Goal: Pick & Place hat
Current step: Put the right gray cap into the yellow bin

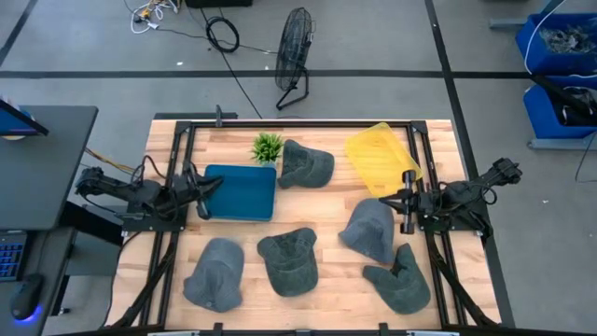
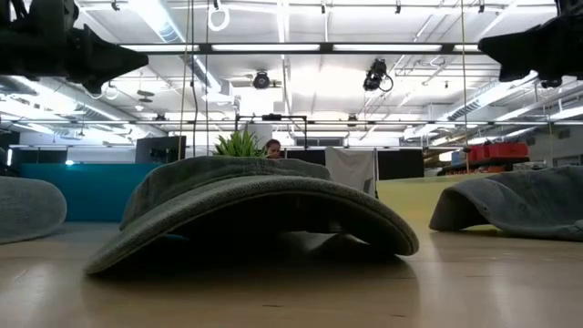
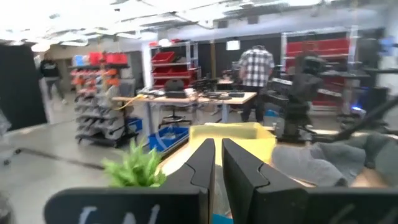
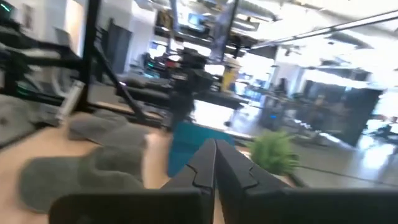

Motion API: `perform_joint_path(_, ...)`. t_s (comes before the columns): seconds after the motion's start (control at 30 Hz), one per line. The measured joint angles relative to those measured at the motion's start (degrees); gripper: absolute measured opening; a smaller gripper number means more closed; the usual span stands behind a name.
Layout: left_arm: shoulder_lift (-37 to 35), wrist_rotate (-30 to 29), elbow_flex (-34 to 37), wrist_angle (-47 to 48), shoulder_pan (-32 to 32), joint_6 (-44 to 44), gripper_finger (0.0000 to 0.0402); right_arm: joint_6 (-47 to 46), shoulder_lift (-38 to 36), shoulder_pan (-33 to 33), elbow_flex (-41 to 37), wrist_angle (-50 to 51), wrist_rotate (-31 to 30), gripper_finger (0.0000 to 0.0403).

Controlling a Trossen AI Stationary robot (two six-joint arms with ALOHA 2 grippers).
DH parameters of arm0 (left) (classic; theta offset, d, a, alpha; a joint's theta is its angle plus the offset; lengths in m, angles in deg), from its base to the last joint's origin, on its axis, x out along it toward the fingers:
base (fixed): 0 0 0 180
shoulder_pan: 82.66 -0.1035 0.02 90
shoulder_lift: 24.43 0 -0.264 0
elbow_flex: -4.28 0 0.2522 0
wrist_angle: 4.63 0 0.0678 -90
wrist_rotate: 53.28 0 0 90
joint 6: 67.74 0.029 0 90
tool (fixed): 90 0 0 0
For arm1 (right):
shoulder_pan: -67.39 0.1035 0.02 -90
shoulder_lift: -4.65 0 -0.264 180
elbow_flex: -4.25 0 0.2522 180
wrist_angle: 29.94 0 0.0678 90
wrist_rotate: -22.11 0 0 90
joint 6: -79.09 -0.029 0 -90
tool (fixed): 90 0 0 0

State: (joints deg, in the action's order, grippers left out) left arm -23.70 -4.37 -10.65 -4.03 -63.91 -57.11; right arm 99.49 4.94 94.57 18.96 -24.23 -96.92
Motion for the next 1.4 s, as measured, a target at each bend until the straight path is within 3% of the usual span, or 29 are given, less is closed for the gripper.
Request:
perform_joint_path(0.1, 0.00, 3.50, 0.00, -1.19, 0.00, -0.50, 0.0019, 4.01, 0.00, -0.04, 0.00, -0.09, -0.08, 0.0015)
perform_joint_path(0.3, 0.00, 3.71, 0.00, -9.65, -0.04, 0.55, 0.0015, 6.79, 0.00, -1.63, 0.00, -6.11, 0.44, 0.0017)
perform_joint_path(0.5, 0.00, 3.71, 0.00, -10.59, -0.04, 0.56, 0.0057, 12.79, 0.02, -3.49, 0.00, -13.59, 8.34, 0.0055)
perform_joint_path(0.7, 0.00, 3.72, 0.00, -10.78, -0.04, 0.53, 0.0109, 13.59, 0.00, -5.48, 0.02, -14.06, 9.52, 0.0106)
perform_joint_path(0.87, 0.00, 3.85, -0.29, -13.75, -0.04, 0.51, 0.0121, 12.38, 0.11, -6.68, 0.02, -17.71, 15.47, 0.0115)
perform_joint_path(1.13, 5.09, 3.89, -8.32, -8.96, -0.04, 4.59, 0.0113, 10.44, 2.63, -9.50, 0.11, -25.71, 13.83, 0.0095)
perform_joint_path(1.3, 13.20, 3.64, -17.88, 1.00, -0.04, 5.05, 0.0113, 7.01, 9.39, -11.54, 4.64, -23.34, 6.52, 0.0080)
perform_joint_path(1.4, 18.47, 2.11, -21.30, 3.59, -0.04, 4.40, 0.0113, 4.16, 16.09, -12.54, 10.98, -17.16, 5.58, 0.0075)
